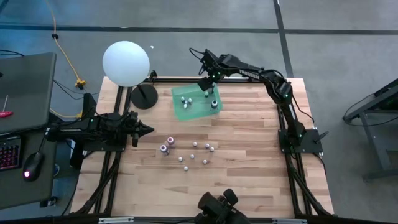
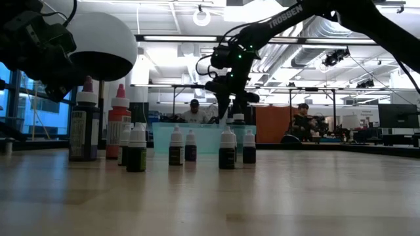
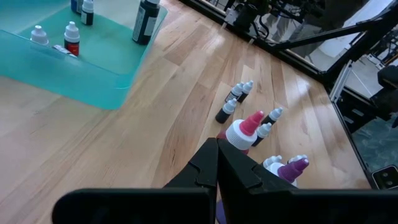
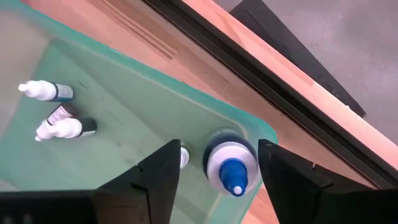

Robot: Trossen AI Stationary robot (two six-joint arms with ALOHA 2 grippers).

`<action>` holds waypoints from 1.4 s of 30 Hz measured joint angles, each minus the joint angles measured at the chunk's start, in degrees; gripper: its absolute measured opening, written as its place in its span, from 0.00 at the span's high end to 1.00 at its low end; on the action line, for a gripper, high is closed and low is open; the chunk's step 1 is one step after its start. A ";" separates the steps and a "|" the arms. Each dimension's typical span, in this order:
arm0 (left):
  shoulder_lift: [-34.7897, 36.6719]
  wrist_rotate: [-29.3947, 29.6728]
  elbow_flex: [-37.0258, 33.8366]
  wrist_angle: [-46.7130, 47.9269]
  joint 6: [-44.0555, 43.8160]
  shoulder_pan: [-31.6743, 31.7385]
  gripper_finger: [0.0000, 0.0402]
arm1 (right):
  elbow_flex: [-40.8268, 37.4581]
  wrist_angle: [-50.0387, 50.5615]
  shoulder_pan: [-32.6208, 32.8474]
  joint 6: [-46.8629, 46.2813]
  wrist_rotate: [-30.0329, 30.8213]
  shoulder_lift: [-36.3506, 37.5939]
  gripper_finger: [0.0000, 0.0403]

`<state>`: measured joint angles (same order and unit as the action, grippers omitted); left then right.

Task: Pick & Place food coloring
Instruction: Put the small red dye bottle in the green bin

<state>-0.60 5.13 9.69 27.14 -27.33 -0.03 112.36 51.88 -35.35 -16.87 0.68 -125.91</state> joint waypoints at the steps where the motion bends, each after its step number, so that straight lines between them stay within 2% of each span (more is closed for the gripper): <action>1: -0.01 0.00 0.00 0.00 0.00 0.00 1.00 | 0.35 0.28 0.00 0.28 0.04 0.00 0.48; 7: -0.01 0.00 0.00 0.01 0.00 0.00 1.00 | 5.13 3.85 -0.07 2.03 0.47 0.02 0.48; 18: 0.00 0.00 0.00 0.02 0.00 0.02 1.00 | 22.70 17.89 0.55 7.17 -0.13 0.77 0.48; 30: 0.00 0.00 0.00 0.02 0.00 0.02 1.00 | 8.67 29.10 5.36 10.93 -7.28 17.63 0.48; 35: 0.00 0.00 0.00 0.00 0.00 0.02 1.00 | 1.13 31.60 10.80 9.41 -7.66 23.37 0.48; 42: 0.00 0.00 0.00 0.01 0.00 0.02 1.00 | -10.77 29.44 20.39 2.96 -7.62 28.82 0.48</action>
<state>-0.60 5.13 9.69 27.15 -27.33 -0.01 101.58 81.32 -14.96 -13.91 -6.94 -97.08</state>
